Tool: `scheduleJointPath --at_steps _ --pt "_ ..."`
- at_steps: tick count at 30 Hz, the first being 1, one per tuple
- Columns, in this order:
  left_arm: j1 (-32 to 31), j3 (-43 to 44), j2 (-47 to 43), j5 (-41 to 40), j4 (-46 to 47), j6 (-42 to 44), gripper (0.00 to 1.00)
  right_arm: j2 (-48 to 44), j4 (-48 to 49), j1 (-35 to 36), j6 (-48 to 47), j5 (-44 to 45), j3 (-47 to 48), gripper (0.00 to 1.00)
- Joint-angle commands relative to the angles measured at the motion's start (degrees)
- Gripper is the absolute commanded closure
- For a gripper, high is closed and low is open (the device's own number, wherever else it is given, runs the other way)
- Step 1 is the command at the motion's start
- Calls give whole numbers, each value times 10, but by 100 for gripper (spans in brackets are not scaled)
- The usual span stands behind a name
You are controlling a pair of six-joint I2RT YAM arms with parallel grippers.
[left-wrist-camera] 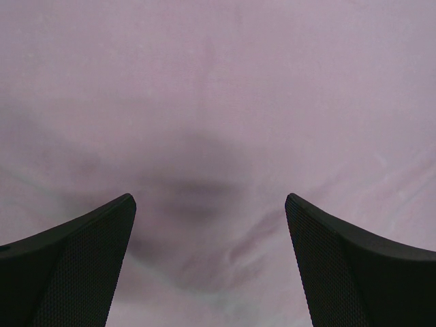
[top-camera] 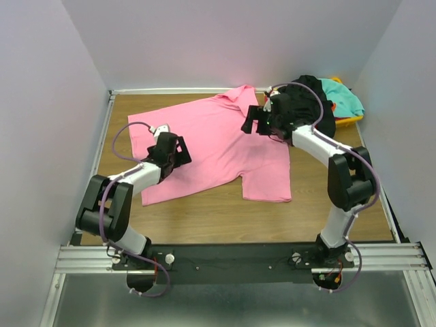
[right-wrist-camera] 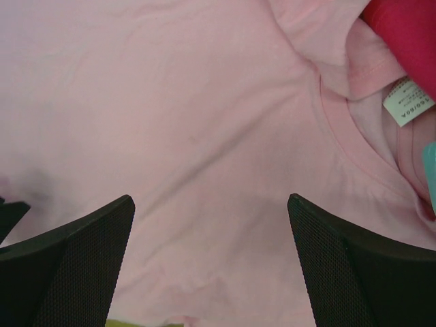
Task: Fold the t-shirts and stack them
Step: Fold the tshirt
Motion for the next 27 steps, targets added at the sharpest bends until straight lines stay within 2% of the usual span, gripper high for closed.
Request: scheduleJointPath --at_steps 1,11,27 --pt "-3 13 38 16 17 -5 2 -59 23 -2 1 -19 -59 0" --pt "-8 54 95 29 10 4 2 -151 27 -2 5 -4 -127 0" --pt "-8 201 205 9 -63 50 2 -177 29 -4 3 -6 -148 0"
